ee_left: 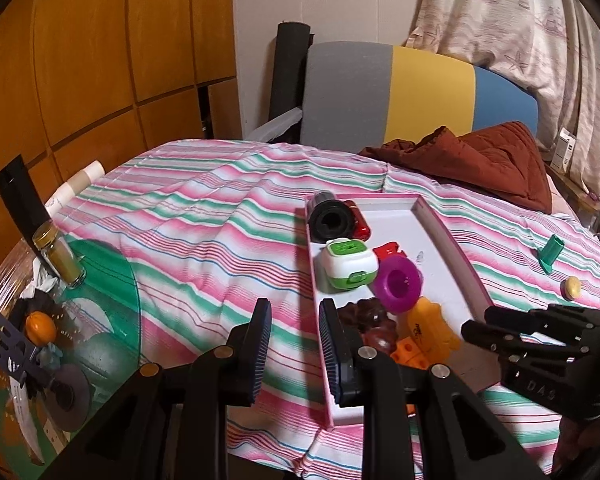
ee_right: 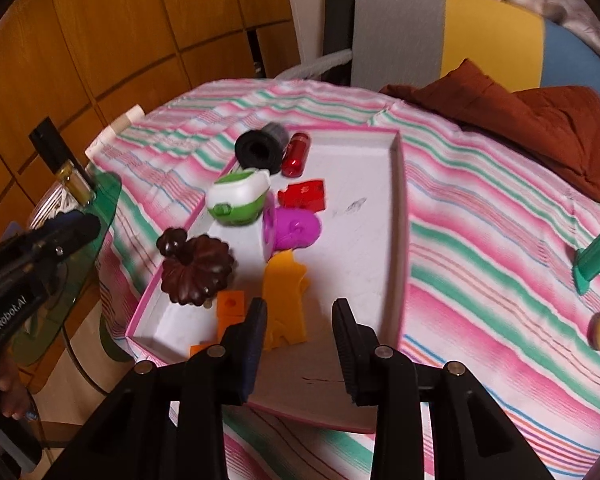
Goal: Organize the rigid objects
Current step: 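Carry the orange puzzle piece to the tray and release it with the right gripper, then grasp the green cup on the bedspread with the left gripper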
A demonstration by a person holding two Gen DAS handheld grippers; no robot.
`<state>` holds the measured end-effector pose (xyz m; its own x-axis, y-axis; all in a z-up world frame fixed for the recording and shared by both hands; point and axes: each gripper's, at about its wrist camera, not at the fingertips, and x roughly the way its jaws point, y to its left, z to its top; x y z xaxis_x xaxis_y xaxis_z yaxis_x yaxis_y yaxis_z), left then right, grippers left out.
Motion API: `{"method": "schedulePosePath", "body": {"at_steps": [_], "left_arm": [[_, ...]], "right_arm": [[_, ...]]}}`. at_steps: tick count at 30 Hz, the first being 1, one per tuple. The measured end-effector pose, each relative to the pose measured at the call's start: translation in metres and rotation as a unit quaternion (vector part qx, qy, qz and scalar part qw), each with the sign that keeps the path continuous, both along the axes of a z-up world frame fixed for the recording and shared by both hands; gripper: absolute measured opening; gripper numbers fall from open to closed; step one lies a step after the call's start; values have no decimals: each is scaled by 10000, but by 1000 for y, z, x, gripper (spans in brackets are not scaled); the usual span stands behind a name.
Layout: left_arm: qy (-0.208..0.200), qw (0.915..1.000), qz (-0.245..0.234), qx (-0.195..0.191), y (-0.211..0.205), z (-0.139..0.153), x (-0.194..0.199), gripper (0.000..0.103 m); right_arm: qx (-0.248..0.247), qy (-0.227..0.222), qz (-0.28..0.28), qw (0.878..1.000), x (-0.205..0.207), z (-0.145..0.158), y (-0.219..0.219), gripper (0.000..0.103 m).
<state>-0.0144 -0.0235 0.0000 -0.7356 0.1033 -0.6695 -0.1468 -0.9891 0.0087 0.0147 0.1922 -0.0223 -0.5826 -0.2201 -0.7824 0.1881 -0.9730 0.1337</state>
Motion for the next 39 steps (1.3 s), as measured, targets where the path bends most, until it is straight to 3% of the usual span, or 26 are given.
{"method": "schedulePosePath", "body": {"at_steps": [12, 21, 29, 39], "left_arm": [[103, 9989, -441, -95, 36, 11, 4, 24], [116, 9958, -893, -169, 75, 16, 5, 24], [173, 9908, -1311, -277, 112, 21, 7, 24], [115, 9814, -1859, -459, 168, 18, 7, 24]], "right_arm": [[67, 297, -685, 9972, 11, 23, 69, 41], [294, 386, -1588, 9861, 24, 38, 160, 49], [404, 411, -2581, 9644, 37, 45, 250, 54], [133, 397, -3820, 9232, 60, 28, 338, 54]]}}
